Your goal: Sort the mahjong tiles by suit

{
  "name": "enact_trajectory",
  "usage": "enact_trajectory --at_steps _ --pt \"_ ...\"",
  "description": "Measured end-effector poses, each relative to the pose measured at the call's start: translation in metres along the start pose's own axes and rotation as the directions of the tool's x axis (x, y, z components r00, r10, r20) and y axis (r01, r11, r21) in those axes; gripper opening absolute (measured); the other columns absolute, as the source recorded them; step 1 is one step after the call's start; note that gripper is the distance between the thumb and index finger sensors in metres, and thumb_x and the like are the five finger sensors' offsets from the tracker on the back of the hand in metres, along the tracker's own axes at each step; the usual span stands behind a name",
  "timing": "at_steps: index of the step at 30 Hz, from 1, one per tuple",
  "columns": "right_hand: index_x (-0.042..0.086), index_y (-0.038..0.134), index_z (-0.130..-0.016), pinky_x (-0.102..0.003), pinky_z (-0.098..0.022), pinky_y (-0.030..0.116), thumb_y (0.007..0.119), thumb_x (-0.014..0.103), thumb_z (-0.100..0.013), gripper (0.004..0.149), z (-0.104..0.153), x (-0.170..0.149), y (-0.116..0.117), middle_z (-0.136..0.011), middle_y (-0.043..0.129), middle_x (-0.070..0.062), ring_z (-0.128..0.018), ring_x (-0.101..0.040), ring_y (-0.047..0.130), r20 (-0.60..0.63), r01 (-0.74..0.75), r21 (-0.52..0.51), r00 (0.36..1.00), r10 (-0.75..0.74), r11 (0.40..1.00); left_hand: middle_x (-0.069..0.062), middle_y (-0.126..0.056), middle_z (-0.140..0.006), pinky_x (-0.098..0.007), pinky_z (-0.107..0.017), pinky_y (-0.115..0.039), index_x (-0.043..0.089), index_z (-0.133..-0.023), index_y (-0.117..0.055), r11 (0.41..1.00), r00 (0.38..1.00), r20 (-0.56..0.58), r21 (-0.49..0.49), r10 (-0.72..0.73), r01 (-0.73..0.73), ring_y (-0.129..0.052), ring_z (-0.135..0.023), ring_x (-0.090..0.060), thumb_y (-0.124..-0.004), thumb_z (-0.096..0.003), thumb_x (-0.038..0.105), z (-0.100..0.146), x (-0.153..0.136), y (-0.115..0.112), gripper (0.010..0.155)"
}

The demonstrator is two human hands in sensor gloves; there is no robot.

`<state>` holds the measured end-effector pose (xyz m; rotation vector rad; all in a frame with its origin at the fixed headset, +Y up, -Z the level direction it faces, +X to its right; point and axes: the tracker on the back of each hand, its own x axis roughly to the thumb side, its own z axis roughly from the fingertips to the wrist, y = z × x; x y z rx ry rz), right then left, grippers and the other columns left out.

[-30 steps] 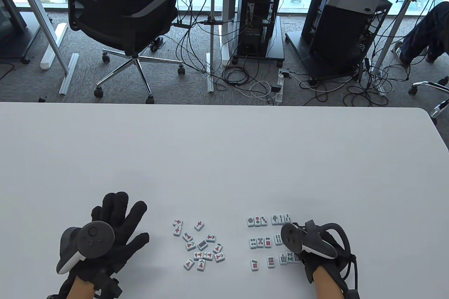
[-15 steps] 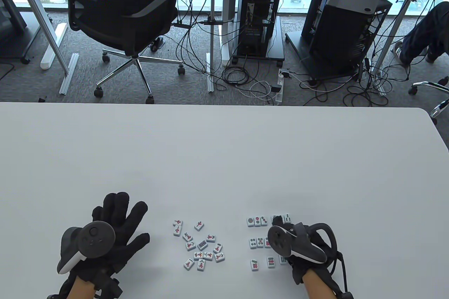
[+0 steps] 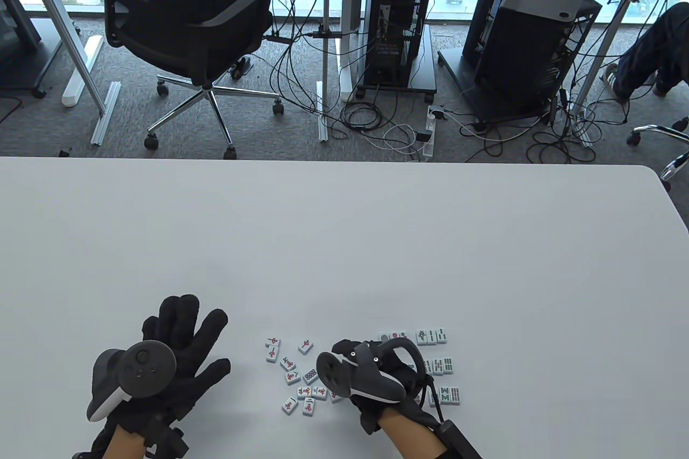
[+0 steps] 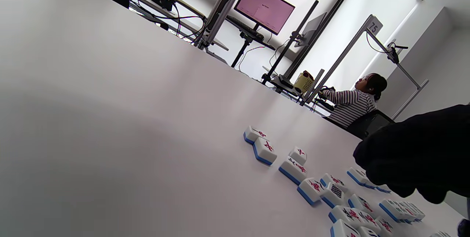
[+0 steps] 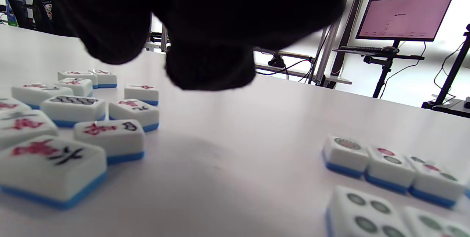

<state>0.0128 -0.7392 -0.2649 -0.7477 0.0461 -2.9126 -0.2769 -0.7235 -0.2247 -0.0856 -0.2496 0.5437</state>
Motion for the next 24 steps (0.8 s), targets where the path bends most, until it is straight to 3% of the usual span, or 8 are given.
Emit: enact_trajectory --at_steps 12,19,24 --pt "0.010 0.090 -0.071 -0.027 -0.007 0.080 0.082 0.049 -0.040 0.051 -0.017 0.030 0.011 -0.037 0.097 -0.001 -0.009 -0.011 0.088 -0.021 -0.126 -0.002 0.992 0.126 0.992 0.015 0.010 -0.112 -0.055 -0.072 0.008 0.040 -0.112 -0.030 1.000 1.000 0.009 0.001 0.007 -0.007 0.019 -0.107 -0.016 -0.059 -0.0459 0.072 0.000 0.000 0.000 0.079" --pt "0.010 0.089 -0.074 -0.028 -0.009 0.080 0.080 0.050 -0.040 0.053 -0.027 0.029 0.013 -0.039 0.097 -0.002 -0.011 -0.012 0.088 -0.043 -0.148 -0.011 0.988 0.147 0.989 0.015 0.010 -0.112 -0.055 -0.072 0.008 0.040 -0.112 -0.030 1.000 1.000 0.006 -0.008 0.002 -0.002 0.019 -0.107 -0.016 -0.059 -0.0459 0.072 0.000 0.001 -0.001 0.079" --pt "0.011 0.085 -0.082 -0.029 -0.013 0.081 0.080 0.049 -0.040 0.056 -0.034 0.023 0.015 -0.045 0.097 -0.004 -0.016 -0.013 0.090 -0.033 -0.159 -0.043 0.987 0.157 0.986 0.015 0.010 -0.112 -0.055 -0.072 0.008 0.040 -0.112 -0.030 1.000 1.000 0.006 -0.010 0.002 -0.002 0.019 -0.107 -0.016 -0.059 -0.0460 0.072 0.000 0.001 -0.001 0.079"
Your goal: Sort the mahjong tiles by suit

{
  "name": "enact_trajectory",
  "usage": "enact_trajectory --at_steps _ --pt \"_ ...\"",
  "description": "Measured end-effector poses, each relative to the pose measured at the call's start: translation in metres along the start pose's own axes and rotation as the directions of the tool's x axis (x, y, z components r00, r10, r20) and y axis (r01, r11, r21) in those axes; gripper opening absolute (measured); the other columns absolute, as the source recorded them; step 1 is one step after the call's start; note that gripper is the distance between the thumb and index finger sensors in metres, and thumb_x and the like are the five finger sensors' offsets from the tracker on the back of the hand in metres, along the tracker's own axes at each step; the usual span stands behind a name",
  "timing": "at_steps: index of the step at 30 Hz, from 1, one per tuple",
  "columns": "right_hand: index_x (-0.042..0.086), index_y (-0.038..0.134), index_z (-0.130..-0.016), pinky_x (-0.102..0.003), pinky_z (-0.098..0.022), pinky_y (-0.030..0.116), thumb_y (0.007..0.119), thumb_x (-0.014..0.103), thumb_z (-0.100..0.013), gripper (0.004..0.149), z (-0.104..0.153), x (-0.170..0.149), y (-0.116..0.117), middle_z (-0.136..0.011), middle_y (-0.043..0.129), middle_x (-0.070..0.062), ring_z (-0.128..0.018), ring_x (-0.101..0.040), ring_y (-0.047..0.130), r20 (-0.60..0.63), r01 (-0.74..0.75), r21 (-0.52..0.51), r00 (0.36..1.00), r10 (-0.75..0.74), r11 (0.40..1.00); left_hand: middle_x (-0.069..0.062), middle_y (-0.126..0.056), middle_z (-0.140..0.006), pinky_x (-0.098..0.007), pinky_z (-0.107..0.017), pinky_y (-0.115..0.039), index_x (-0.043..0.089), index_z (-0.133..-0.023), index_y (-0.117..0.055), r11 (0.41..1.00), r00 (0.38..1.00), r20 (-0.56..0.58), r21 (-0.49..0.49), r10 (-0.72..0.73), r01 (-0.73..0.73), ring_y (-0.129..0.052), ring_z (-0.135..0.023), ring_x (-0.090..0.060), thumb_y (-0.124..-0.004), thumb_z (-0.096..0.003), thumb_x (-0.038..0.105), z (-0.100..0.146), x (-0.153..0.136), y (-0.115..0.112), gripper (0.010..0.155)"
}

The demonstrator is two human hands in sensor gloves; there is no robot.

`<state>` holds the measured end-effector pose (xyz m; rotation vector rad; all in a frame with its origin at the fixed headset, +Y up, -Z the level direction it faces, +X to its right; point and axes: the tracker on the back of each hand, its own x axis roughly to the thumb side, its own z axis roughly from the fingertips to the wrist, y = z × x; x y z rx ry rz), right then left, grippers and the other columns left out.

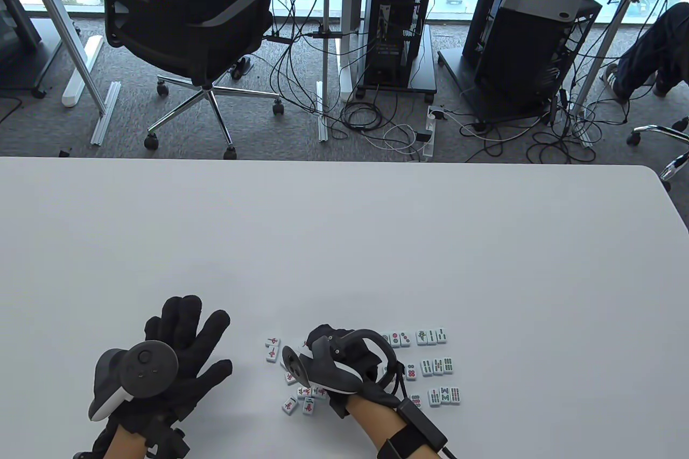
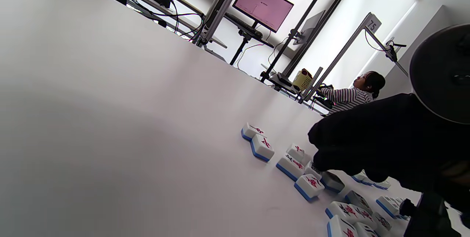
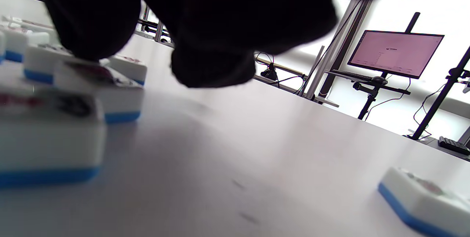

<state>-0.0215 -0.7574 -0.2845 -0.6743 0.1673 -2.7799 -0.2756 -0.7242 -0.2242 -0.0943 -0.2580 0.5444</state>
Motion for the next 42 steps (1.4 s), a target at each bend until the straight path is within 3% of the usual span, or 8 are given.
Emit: enact_trajectory --at_steps 5,8,14,21,29,32,36,42 --pt "0.012 0.083 -0.084 -0.029 -0.013 0.081 0.081 0.048 -0.040 0.057 -0.002 -0.004 -0.002 -0.045 0.097 -0.003 -0.015 -0.013 0.090 -0.022 0.016 0.021 1.000 -0.016 1.000 0.015 0.010 -0.112 -0.055 -0.072 0.008 0.040 -0.112 -0.030 1.000 1.000 0.001 0.000 0.001 -0.001 0.019 -0.107 -0.016 -0.059 -0.0461 0.072 0.000 0.000 0.000 0.079" --pt "0.010 0.084 -0.083 -0.028 -0.009 0.080 0.081 0.049 -0.042 0.057 -0.002 -0.004 -0.009 -0.041 0.097 -0.003 -0.012 -0.012 0.089 -0.024 0.102 0.057 0.995 -0.100 0.993 0.015 0.010 -0.112 -0.055 -0.072 0.008 0.039 -0.112 -0.031 1.000 1.000 0.000 0.002 -0.001 0.001 0.019 -0.107 -0.016 -0.059 -0.0460 0.072 0.000 0.000 0.000 0.079" --pt "0.005 0.085 -0.082 -0.026 -0.005 0.079 0.083 0.047 -0.043 0.058 -0.011 0.009 -0.013 -0.036 0.097 -0.003 -0.007 -0.010 0.087 -0.098 0.213 0.288 0.976 -0.192 0.934 0.015 0.010 -0.112 -0.055 -0.072 0.008 0.040 -0.112 -0.031 1.000 1.000 -0.001 0.006 0.000 0.000 0.019 -0.107 -0.016 -0.059 -0.0458 0.072 0.000 0.000 0.001 0.079" --pt "0.003 0.083 -0.083 -0.027 -0.005 0.079 0.085 0.044 -0.043 0.057 -0.018 0.016 -0.003 -0.037 0.097 -0.003 -0.007 -0.010 0.087 -0.117 0.180 0.345 0.982 -0.148 0.921 0.015 0.010 -0.112 -0.055 -0.072 0.008 0.040 -0.112 -0.030 1.000 1.000 0.001 0.019 0.008 -0.008 0.019 -0.107 -0.016 -0.059 -0.0458 0.072 0.001 0.000 0.003 0.079" --pt "0.000 0.083 -0.080 -0.025 -0.004 0.079 0.089 0.041 -0.041 0.057 -0.025 0.008 0.001 -0.033 0.096 -0.001 -0.005 -0.008 0.085 -0.161 0.296 0.343 0.953 -0.255 0.891 0.015 0.010 -0.112 -0.055 -0.072 0.008 0.040 -0.112 -0.031 1.000 1.000 0.005 0.019 0.001 -0.001 0.019 -0.107 -0.016 -0.059 -0.0459 0.072 0.001 0.001 0.003 0.079" --pt "0.001 0.084 -0.080 -0.025 -0.004 0.079 0.089 0.043 -0.041 0.057 -0.024 -0.002 -0.002 -0.033 0.096 0.000 -0.005 -0.007 0.085 -0.171 0.347 0.307 0.936 -0.308 0.886 0.015 0.010 -0.112 -0.055 -0.072 0.008 0.040 -0.112 -0.031 1.000 1.000 0.008 0.014 -0.005 0.005 0.018 -0.107 -0.016 -0.059 -0.0459 0.072 0.001 0.001 0.002 0.079" --pt "0.002 0.084 -0.080 -0.025 -0.005 0.080 0.089 0.043 -0.040 0.058 -0.011 -0.022 -0.019 -0.034 0.096 0.000 -0.006 -0.007 0.086 -0.162 0.425 0.177 0.902 -0.400 0.888 0.015 0.010 -0.112 -0.055 -0.072 0.008 0.040 -0.112 -0.030 1.000 1.000 0.007 0.015 -0.006 0.006 0.019 -0.107 -0.016 -0.059 -0.0458 0.072 0.001 0.001 0.002 0.079" --pt "0.002 0.084 -0.081 -0.027 -0.009 0.081 0.090 0.042 -0.038 0.059 0.039 -0.088 -0.047 -0.038 0.097 -0.002 -0.010 -0.010 0.088 -0.121 0.394 -0.061 0.909 -0.399 0.917 0.015 0.010 -0.112 -0.055 -0.072 0.008 0.040 -0.112 -0.031 1.000 1.000 -0.001 0.018 -0.003 0.003 0.019 -0.107 -0.016 -0.059 -0.0460 0.072 0.001 0.000 0.003 0.079"
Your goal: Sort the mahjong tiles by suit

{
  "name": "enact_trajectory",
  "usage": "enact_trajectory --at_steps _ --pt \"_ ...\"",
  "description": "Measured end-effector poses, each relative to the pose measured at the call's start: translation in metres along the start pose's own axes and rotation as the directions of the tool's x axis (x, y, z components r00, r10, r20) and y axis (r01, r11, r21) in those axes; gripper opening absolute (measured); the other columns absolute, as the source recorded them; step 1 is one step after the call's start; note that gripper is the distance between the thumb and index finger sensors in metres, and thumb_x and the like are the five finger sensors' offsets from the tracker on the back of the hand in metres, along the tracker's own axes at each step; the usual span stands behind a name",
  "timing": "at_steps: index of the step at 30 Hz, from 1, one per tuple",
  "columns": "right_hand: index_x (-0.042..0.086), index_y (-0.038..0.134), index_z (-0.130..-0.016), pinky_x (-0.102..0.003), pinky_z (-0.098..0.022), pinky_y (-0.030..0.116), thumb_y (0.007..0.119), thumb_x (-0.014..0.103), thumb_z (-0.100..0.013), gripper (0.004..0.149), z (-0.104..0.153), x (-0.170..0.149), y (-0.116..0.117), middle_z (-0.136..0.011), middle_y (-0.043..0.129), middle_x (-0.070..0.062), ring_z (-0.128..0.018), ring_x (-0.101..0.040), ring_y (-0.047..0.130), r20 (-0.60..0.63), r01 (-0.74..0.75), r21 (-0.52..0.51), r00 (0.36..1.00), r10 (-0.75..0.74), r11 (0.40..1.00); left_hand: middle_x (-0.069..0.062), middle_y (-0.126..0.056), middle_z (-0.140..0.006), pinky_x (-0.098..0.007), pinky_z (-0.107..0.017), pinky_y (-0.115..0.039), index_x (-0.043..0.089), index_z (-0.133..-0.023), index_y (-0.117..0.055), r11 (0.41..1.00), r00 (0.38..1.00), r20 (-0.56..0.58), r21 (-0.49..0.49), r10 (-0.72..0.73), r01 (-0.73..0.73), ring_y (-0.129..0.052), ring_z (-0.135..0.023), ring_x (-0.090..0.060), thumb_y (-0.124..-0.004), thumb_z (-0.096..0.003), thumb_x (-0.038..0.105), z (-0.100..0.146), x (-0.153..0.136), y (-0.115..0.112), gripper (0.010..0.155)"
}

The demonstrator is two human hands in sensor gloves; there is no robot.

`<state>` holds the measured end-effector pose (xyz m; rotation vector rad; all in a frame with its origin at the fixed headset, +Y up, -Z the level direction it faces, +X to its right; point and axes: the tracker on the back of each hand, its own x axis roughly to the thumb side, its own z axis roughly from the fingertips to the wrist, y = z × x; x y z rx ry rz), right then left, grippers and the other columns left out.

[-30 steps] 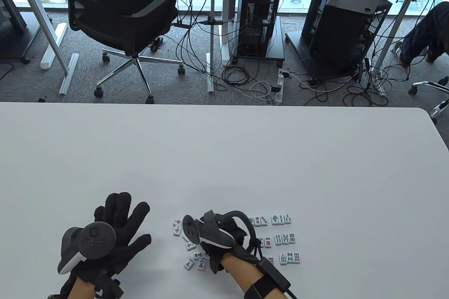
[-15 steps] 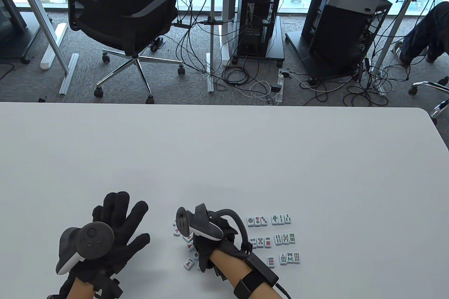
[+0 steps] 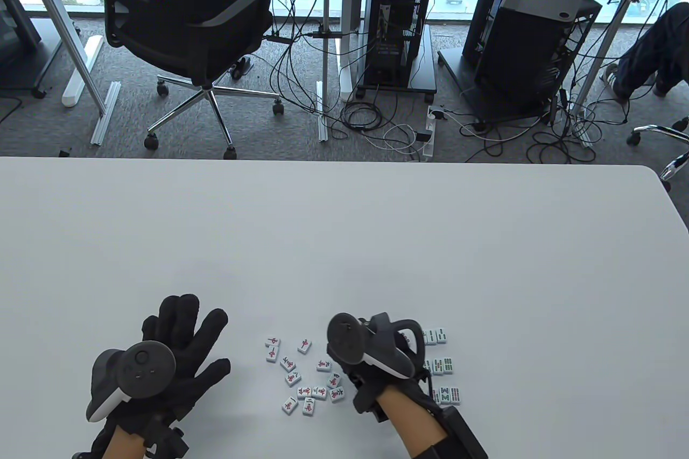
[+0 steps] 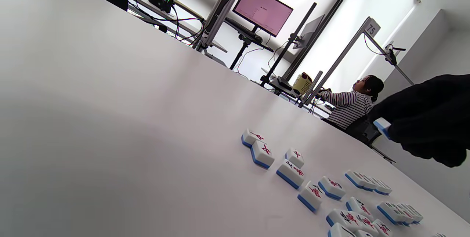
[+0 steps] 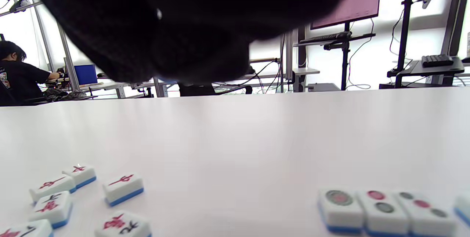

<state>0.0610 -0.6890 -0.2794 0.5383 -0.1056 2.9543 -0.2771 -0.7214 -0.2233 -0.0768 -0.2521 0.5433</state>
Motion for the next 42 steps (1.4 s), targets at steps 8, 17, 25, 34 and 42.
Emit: enact_trajectory --at_steps 8,17,25,34,42 --pt "0.005 0.082 -0.086 -0.027 -0.013 0.083 0.090 0.041 -0.040 0.058 0.063 -0.057 0.012 -0.044 0.097 -0.002 -0.015 -0.010 0.090 0.207 -0.088 0.194 0.977 0.046 0.977 0.015 0.010 -0.112 -0.055 -0.072 0.008 0.040 -0.112 -0.031 1.000 1.000 -0.011 -0.017 -0.019 0.019 0.018 -0.107 -0.016 -0.059 -0.0459 0.072 -0.001 -0.001 -0.003 0.079" --pt "0.007 0.080 -0.086 -0.027 -0.013 0.083 0.089 0.040 -0.039 0.058 0.081 -0.047 0.049 -0.044 0.097 -0.001 -0.015 -0.010 0.090 0.323 -0.279 0.230 0.926 0.197 0.932 0.015 0.010 -0.112 -0.055 -0.072 0.008 0.040 -0.112 -0.031 0.998 0.999 -0.016 -0.041 -0.040 0.039 0.018 -0.107 -0.016 -0.059 -0.0457 0.072 -0.002 -0.001 -0.008 0.079" --pt "0.007 0.080 -0.086 -0.027 -0.012 0.082 0.088 0.040 -0.040 0.057 0.082 -0.045 0.059 -0.043 0.097 0.000 -0.014 -0.010 0.090 0.320 -0.324 0.226 0.915 0.244 0.919 0.015 0.010 -0.112 -0.055 -0.072 0.008 0.040 -0.112 -0.031 0.999 0.999 -0.023 -0.037 -0.037 0.036 0.019 -0.107 -0.016 -0.059 -0.0457 0.072 -0.002 -0.001 -0.007 0.079" --pt "0.013 0.079 -0.090 -0.028 -0.013 0.082 0.087 0.042 -0.040 0.059 0.082 -0.044 0.056 -0.046 0.097 -0.002 -0.016 -0.011 0.090 0.263 -0.367 0.213 0.914 0.309 0.905 0.016 0.012 -0.111 -0.055 -0.072 0.009 0.041 -0.112 -0.029 0.999 0.999 -0.009 -0.005 -0.036 0.036 0.020 -0.106 -0.015 -0.059 -0.0457 0.072 -0.002 -0.002 -0.005 0.079" --pt "0.012 0.065 -0.104 -0.051 -0.052 0.077 0.078 0.051 -0.045 0.071 0.087 -0.055 -0.005 -0.089 0.083 -0.015 -0.064 -0.035 0.089 0.105 -0.168 0.043 0.981 0.163 0.985 0.018 0.016 -0.109 -0.054 -0.071 0.011 0.043 -0.111 -0.025 0.999 0.999 0.004 0.022 -0.043 0.043 0.022 -0.105 -0.014 -0.059 -0.0453 0.073 -0.002 -0.002 -0.004 0.079"
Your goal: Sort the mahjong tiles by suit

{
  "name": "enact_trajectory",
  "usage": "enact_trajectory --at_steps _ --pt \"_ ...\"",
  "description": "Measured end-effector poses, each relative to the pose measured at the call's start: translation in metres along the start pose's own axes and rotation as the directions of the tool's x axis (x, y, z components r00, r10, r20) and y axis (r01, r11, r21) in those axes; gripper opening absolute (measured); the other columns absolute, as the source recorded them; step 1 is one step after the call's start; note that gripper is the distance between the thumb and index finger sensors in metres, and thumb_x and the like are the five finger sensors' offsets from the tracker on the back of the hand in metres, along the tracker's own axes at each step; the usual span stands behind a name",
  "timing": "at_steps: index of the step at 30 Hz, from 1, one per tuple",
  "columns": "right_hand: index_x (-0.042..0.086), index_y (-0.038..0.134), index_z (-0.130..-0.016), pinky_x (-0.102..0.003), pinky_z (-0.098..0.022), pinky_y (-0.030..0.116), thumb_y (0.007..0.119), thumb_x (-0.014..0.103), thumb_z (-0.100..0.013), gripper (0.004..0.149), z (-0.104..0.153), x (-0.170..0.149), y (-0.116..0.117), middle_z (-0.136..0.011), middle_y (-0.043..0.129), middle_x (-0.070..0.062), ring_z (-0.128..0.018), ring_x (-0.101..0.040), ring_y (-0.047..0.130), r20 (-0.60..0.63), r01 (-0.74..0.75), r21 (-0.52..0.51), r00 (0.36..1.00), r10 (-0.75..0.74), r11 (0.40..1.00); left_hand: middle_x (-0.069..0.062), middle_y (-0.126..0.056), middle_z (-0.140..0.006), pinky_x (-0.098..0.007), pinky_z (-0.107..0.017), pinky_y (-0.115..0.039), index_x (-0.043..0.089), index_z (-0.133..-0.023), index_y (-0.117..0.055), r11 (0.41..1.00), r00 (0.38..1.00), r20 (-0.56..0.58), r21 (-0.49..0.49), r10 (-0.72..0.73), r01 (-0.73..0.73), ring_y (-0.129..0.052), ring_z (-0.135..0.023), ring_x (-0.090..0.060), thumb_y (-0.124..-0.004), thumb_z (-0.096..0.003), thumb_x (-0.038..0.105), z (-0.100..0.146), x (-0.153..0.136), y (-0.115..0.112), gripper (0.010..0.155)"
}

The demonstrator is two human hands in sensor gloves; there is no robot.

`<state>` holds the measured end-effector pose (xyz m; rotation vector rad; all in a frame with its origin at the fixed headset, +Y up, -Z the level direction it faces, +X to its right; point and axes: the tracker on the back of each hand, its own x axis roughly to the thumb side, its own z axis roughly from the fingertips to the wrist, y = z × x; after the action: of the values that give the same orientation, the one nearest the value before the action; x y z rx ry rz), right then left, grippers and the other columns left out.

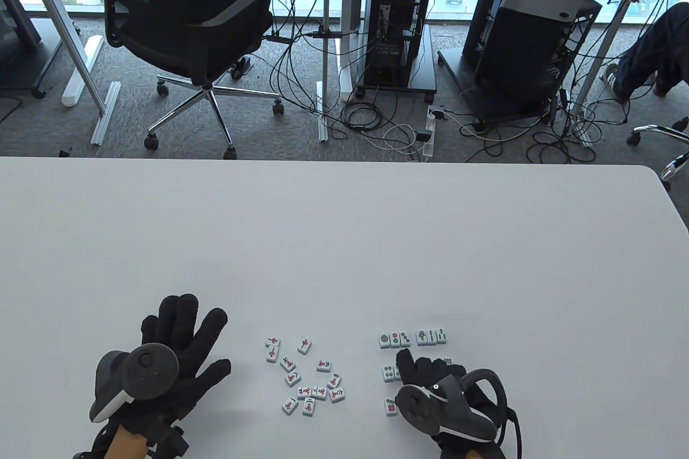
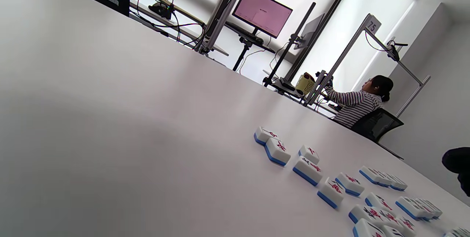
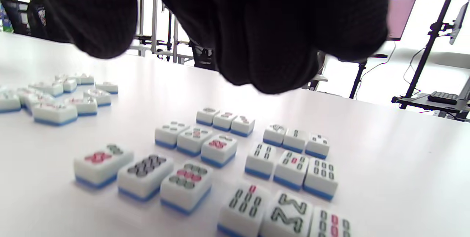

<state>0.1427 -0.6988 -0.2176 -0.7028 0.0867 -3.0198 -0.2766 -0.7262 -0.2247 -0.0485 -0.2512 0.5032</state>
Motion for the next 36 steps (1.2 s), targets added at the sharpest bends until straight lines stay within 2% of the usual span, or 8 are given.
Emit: enact_trajectory --at_steps 3,7,9,12,14,19,29,36 --pt "0.017 0.059 -0.108 -0.059 -0.064 0.065 0.075 0.053 -0.047 0.073 0.006 -0.008 -0.020 -0.103 0.069 -0.017 -0.082 -0.040 0.077 -0.003 0.076 -0.123 0.997 -0.077 0.989 0.018 0.016 -0.109 -0.055 -0.071 0.011 0.044 -0.111 -0.024 1.000 1.000 0.025 0.011 0.007 -0.007 0.023 -0.105 -0.013 -0.059 -0.0444 0.074 0.000 0.000 0.000 0.081" --pt "0.026 0.046 -0.113 -0.065 -0.074 0.045 0.069 0.059 -0.048 0.076 0.010 -0.013 -0.035 -0.118 0.037 -0.016 -0.103 -0.044 0.046 -0.036 0.111 -0.217 0.992 -0.121 0.970 0.019 0.017 -0.109 -0.055 -0.070 0.013 0.046 -0.110 -0.022 1.000 0.999 0.049 0.028 0.009 -0.010 0.024 -0.105 -0.013 -0.058 -0.0431 0.076 0.000 0.000 0.000 0.082" --pt "0.031 0.038 -0.114 -0.068 -0.077 0.031 0.067 0.061 -0.049 0.077 0.010 -0.016 -0.036 -0.120 0.017 -0.014 -0.107 -0.044 0.027 -0.041 0.134 -0.269 0.988 -0.150 0.954 0.019 0.016 -0.109 -0.055 -0.070 0.013 0.046 -0.110 -0.022 0.999 0.998 0.061 0.033 0.003 -0.005 0.024 -0.106 -0.013 -0.058 -0.0429 0.077 0.000 0.000 -0.001 0.082" --pt "0.036 0.030 -0.114 -0.068 -0.076 0.019 0.062 0.064 -0.050 0.077 0.008 -0.027 -0.031 -0.119 0.005 -0.009 -0.107 -0.042 0.008 -0.058 0.143 -0.338 0.983 -0.173 0.930 0.019 0.016 -0.109 -0.055 -0.071 0.012 0.046 -0.110 -0.022 1.000 0.998 0.070 0.029 0.000 -0.002 0.023 -0.106 -0.012 -0.058 -0.0425 0.077 0.000 -0.001 -0.002 0.083" --pt "0.038 0.026 -0.113 -0.068 -0.074 0.013 0.060 0.066 -0.050 0.077 0.006 -0.035 -0.021 -0.118 0.002 -0.006 -0.105 -0.041 0.001 -0.089 0.151 -0.351 0.977 -0.194 0.924 0.019 0.016 -0.109 -0.055 -0.071 0.012 0.046 -0.110 -0.022 1.000 0.997 0.078 0.023 0.007 -0.009 0.023 -0.106 -0.012 -0.058 -0.0423 0.077 0.000 -0.001 -0.003 0.083" --pt "0.042 0.019 -0.111 -0.068 -0.071 0.003 0.059 0.067 -0.049 0.077 0.006 -0.051 0.003 -0.116 -0.006 -0.003 -0.101 -0.040 -0.010 -0.128 0.198 -0.286 0.962 -0.243 0.938 0.019 0.013 -0.112 -0.054 -0.071 0.013 0.046 -0.111 -0.025 1.000 0.997 0.082 0.016 0.005 -0.006 0.021 -0.107 -0.012 -0.058 -0.0421 0.077 -0.001 -0.003 -0.007 0.082" --pt "0.042 0.017 -0.110 -0.067 -0.069 0.000 0.057 0.067 -0.049 0.077 0.007 -0.044 0.004 -0.115 -0.007 -0.004 -0.099 -0.038 -0.013 -0.086 0.211 -0.300 0.965 -0.246 0.930 0.018 0.007 -0.114 -0.052 -0.076 0.008 0.046 -0.110 -0.031 0.992 0.984 0.127 -0.004 -0.124 0.126 0.013 -0.111 -0.014 -0.074 -0.0381 0.072 -0.006 0.005 -0.022 0.087" --pt "0.041 0.016 -0.111 -0.067 -0.069 0.001 0.057 0.067 -0.050 0.078 0.009 -0.042 0.001 -0.116 -0.005 -0.006 -0.100 -0.038 -0.012 -0.054 0.271 -0.313 0.952 -0.302 0.910 0.014 -0.004 -0.117 -0.051 -0.083 -0.013 0.044 -0.109 -0.035 0.961 0.950 0.145 0.011 -0.275 0.276 -0.008 -0.116 -0.020 -0.079 -0.0384 0.066 -0.022 0.026 -0.022 0.086"
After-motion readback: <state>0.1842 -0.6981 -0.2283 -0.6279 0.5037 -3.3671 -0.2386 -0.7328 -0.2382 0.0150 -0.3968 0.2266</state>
